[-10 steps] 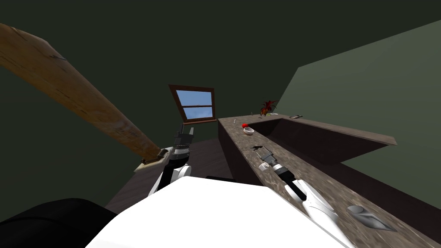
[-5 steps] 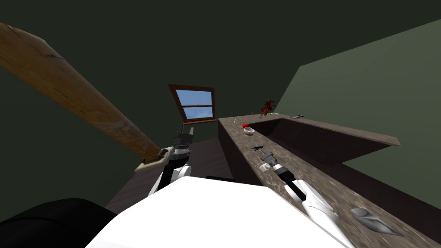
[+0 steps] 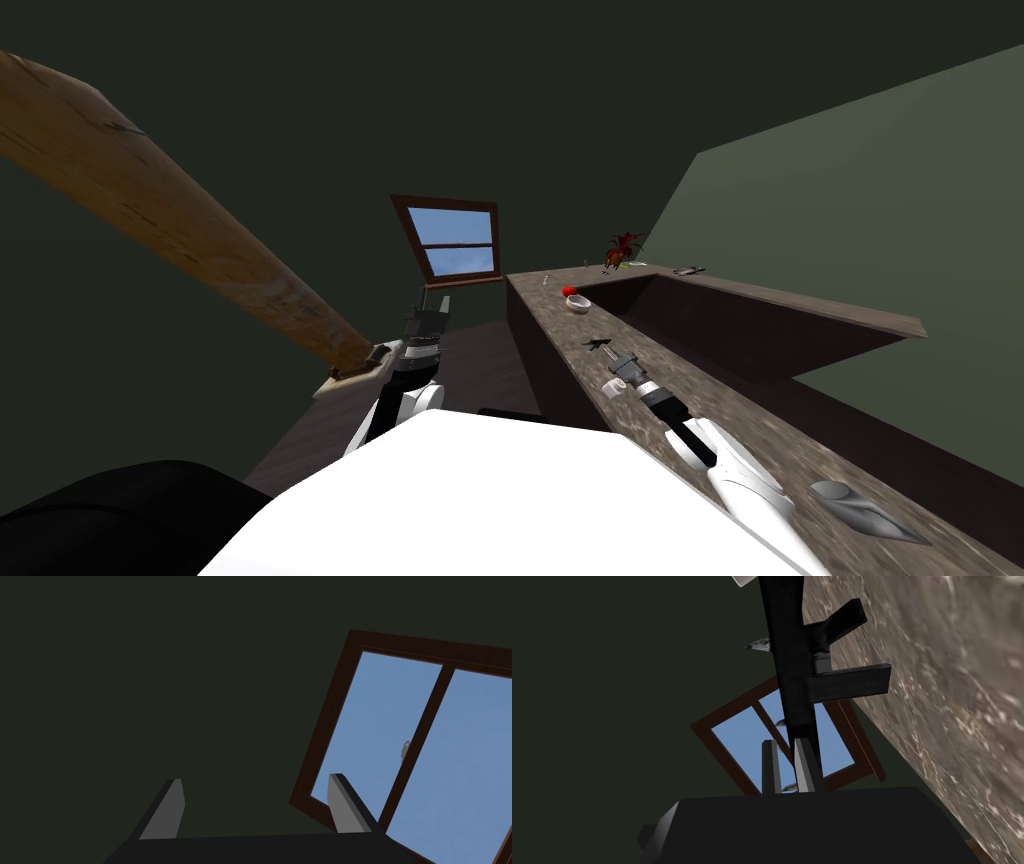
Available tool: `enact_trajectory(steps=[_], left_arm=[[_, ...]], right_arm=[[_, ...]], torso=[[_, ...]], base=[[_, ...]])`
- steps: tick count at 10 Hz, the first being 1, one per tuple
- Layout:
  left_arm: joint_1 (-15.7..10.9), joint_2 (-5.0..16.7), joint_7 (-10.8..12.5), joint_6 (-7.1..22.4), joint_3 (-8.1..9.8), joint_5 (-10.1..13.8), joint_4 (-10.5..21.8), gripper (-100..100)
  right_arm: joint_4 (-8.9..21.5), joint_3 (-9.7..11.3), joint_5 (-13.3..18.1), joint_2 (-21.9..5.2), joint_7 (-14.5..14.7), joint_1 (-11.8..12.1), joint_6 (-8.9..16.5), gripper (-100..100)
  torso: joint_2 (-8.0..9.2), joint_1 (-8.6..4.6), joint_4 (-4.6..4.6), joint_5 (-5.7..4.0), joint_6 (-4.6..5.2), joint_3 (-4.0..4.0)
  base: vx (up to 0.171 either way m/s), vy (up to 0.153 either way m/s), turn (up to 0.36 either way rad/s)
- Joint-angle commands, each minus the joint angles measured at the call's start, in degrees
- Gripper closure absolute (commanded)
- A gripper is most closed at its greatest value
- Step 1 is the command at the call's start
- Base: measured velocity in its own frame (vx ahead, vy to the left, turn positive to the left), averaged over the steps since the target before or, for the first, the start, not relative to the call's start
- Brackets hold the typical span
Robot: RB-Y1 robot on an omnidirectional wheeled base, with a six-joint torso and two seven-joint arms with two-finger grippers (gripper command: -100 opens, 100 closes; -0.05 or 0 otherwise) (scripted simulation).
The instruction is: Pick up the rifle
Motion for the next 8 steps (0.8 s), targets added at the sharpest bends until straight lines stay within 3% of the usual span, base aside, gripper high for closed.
enact_trajectory(steps=[1,2,4,5,6,8], left_arm=[[0.00,0.00,0.00,0.00,0.00,0.00,0.00,0],[0.00,0.00,0.00,0.00,0.00,0.00,0.00,0],[-0.01,0.00,0.00,0.00,0.00,0.00,0.00,0],[-0.01,0.00,0.00,0.00,0.00,0.00,0.00,0],[0.00,0.00,0.00,0.00,0.00,0.00,0.01,0],[-0.01,0.00,0.00,0.00,0.00,0.00,0.00,0]], right_arm=[[-0.28,-1.31,0.94,-2.46,-2.10,0.71,-0.39,-100],[-0.28,-1.31,0.94,-2.46,-2.10,0.71,-0.39,-100],[0.26,-2.96,2.07,-5.86,-4.34,1.16,-1.24,-100],[0.26,-2.96,2.07,-5.86,-4.34,1.16,-1.24,-100],[0.60,-4.06,2.91,-8.38,-5.94,1.48,-1.82,-100],[0.89,-5.10,3.78,-10.91,-7.50,1.78,-2.39,-100]], torso=[[0.00,0.00,0.00,0.00,0.00,0.00],[0.25,-0.07,0.05,-0.02,0.03,0.14],[0.34,-0.11,0.08,-0.03,0.01,0.20],[0.37,-0.14,0.09,-0.04,0.02,0.22],[0.26,-0.05,0.07,-0.03,0.00,0.16],[0.30,-0.10,0.07,-0.03,0.01,0.18]], base=[[-0.123,-0.036,-0.078],[-0.129,-0.040,-0.060],[-0.125,-0.050,-0.036],[-0.087,-0.032,-0.018],[-0.098,-0.039,-0.044],[-0.113,-0.046,-0.027]])
